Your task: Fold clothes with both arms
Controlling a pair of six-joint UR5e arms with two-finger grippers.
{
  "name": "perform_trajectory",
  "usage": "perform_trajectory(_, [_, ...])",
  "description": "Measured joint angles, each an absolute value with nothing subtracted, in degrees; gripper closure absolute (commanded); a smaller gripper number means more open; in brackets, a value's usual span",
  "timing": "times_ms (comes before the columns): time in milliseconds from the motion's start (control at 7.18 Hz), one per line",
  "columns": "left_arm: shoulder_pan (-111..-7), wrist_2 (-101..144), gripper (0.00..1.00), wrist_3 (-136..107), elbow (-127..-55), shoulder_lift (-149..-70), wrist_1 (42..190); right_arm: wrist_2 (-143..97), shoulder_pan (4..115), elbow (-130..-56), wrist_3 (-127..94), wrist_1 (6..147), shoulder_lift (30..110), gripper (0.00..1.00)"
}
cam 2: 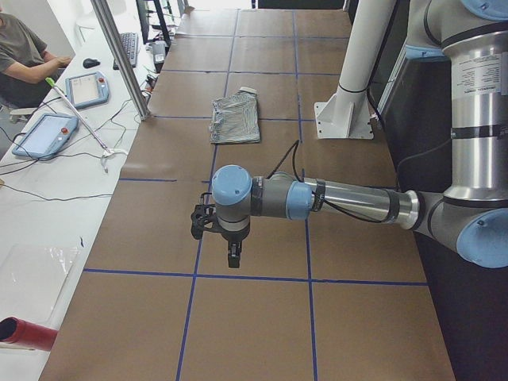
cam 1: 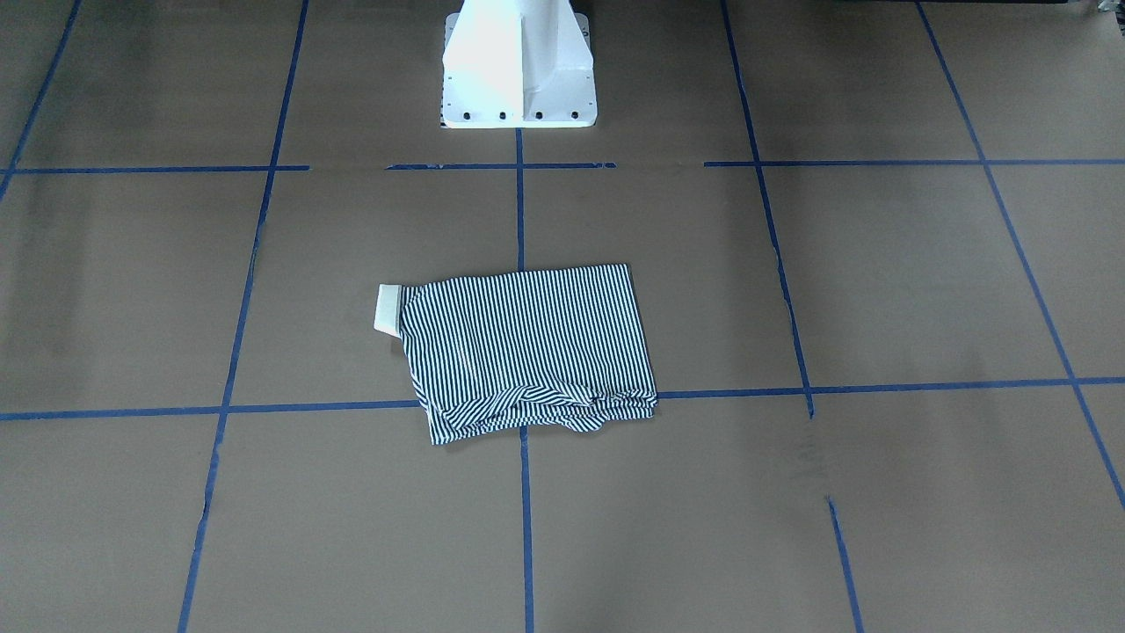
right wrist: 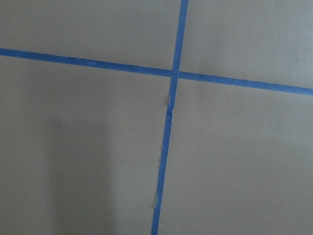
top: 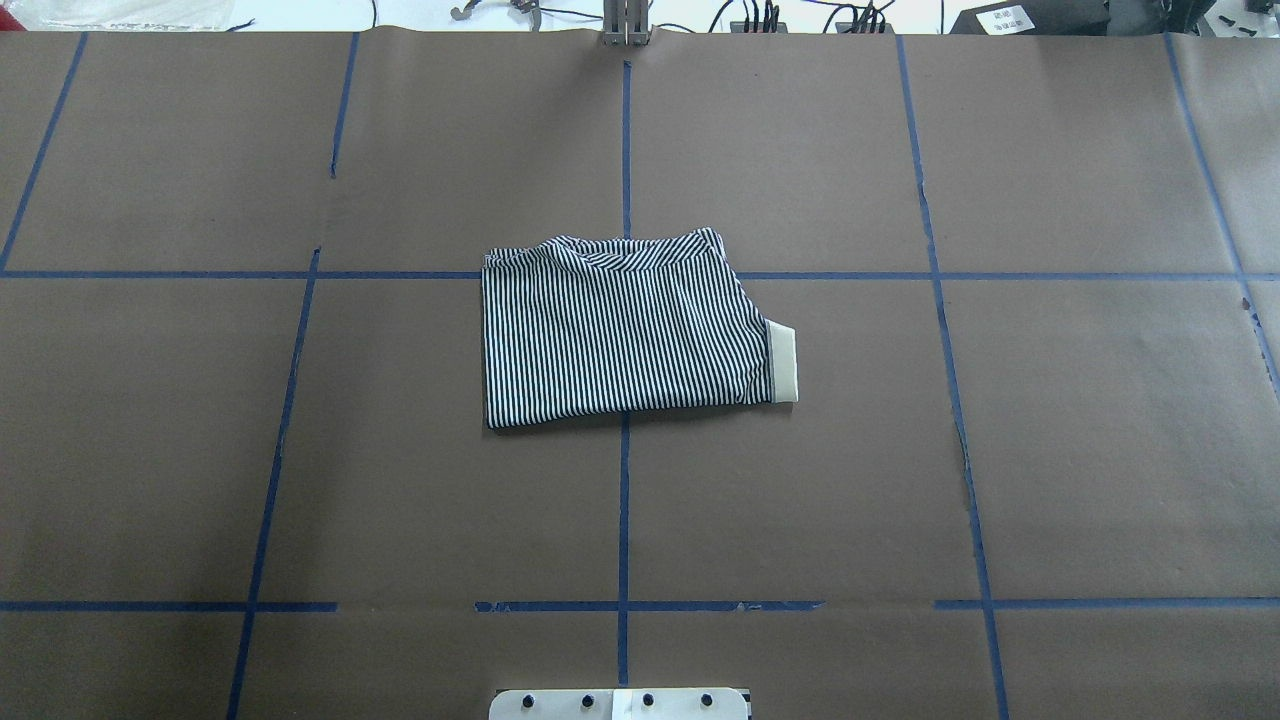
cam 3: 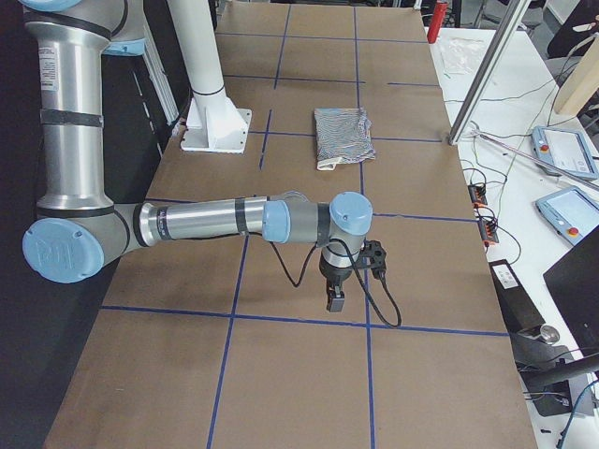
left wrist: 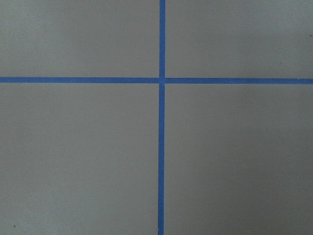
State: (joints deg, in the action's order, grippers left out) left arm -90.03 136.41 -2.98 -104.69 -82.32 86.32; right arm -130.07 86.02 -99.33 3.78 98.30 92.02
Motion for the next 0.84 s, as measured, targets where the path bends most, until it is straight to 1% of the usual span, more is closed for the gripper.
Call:
perform_trajectory(418, [-90.1,136.3,0.0,-2.7,-105.1,-80.2,86.5,-130.4,86.0,-98.6,3.6,98.3,91.9,0.0])
perform_trajectory(836, [-90.0,136.4,0.0,-2.7,-104.9,-80.6,86.7,-130.5,86.0,-98.5,3.6,98.3,91.4,0.0])
